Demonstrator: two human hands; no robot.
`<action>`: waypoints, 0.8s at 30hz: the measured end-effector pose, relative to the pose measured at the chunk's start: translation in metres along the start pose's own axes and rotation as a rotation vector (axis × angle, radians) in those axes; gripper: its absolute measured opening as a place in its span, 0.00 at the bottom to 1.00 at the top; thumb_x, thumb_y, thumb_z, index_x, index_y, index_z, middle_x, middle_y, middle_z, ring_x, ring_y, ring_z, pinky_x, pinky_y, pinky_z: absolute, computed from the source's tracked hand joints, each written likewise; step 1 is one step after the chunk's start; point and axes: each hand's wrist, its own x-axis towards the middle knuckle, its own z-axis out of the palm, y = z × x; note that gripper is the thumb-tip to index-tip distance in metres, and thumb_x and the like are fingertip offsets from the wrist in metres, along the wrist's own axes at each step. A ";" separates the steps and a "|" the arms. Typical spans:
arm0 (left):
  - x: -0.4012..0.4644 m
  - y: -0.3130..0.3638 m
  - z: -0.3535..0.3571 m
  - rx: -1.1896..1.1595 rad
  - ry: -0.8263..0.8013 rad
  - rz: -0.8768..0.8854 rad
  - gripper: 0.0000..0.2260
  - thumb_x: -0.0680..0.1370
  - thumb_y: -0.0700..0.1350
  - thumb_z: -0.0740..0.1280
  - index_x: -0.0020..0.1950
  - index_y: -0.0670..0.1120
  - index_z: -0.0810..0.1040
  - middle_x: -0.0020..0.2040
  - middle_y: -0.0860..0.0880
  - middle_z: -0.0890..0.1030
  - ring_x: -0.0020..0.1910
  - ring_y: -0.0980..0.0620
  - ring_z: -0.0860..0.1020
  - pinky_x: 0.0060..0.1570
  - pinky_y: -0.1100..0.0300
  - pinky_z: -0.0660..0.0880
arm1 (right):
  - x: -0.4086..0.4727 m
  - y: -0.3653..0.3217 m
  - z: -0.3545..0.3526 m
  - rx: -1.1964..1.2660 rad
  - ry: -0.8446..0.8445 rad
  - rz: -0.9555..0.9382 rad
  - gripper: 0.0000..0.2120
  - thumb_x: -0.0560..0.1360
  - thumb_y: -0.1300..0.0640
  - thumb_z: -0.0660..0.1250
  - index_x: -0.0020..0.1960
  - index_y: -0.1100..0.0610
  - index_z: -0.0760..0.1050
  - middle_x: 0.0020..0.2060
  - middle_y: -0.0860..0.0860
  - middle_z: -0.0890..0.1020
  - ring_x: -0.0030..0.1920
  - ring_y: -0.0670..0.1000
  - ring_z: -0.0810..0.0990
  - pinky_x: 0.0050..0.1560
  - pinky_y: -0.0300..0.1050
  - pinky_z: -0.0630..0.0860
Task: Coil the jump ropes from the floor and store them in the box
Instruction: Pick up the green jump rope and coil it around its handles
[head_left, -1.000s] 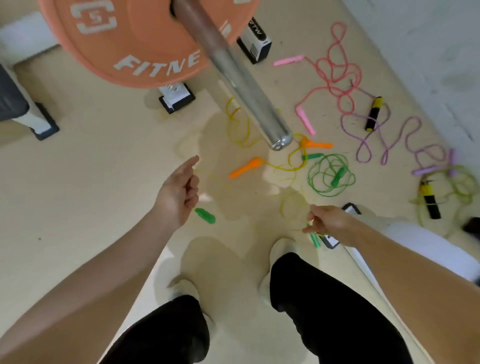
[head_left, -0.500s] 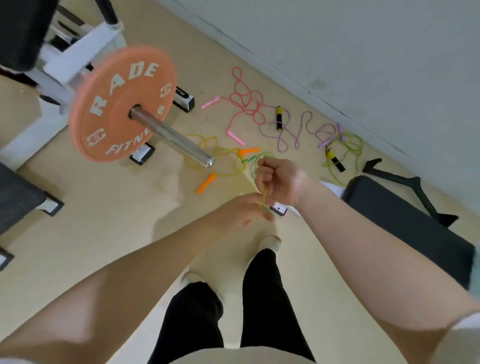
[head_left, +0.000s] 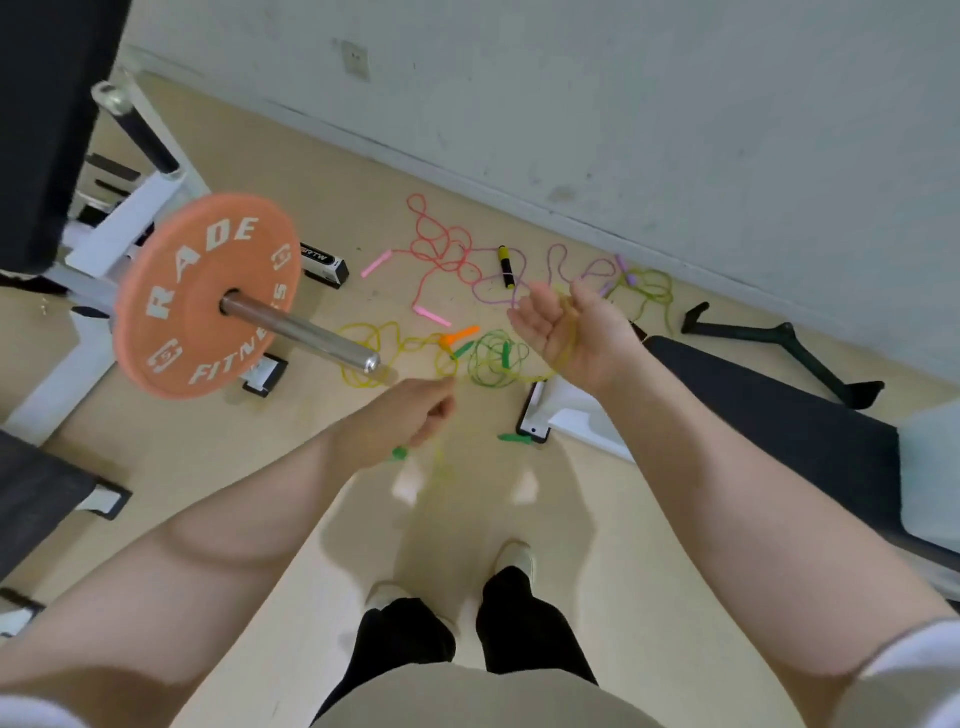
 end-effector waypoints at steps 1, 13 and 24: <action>-0.003 0.015 0.006 -0.179 -0.023 0.044 0.20 0.83 0.51 0.52 0.33 0.46 0.67 0.21 0.54 0.62 0.20 0.56 0.57 0.23 0.63 0.53 | -0.002 0.001 -0.007 -0.107 -0.063 -0.013 0.28 0.82 0.44 0.44 0.49 0.64 0.73 0.31 0.52 0.84 0.35 0.49 0.83 0.49 0.45 0.78; -0.015 0.113 0.038 -0.812 0.178 0.250 0.16 0.83 0.51 0.49 0.37 0.49 0.64 0.19 0.56 0.58 0.18 0.59 0.55 0.20 0.67 0.50 | -0.017 0.012 -0.082 -0.844 -0.453 0.085 0.08 0.76 0.64 0.63 0.40 0.57 0.77 0.34 0.49 0.79 0.37 0.45 0.78 0.43 0.36 0.74; 0.028 0.106 0.049 -0.357 0.498 0.113 0.13 0.82 0.54 0.54 0.54 0.48 0.74 0.37 0.53 0.78 0.21 0.56 0.57 0.24 0.64 0.54 | 0.001 -0.037 -0.135 -1.079 -0.021 0.071 0.14 0.81 0.61 0.51 0.38 0.58 0.68 0.32 0.53 0.82 0.34 0.48 0.80 0.48 0.44 0.77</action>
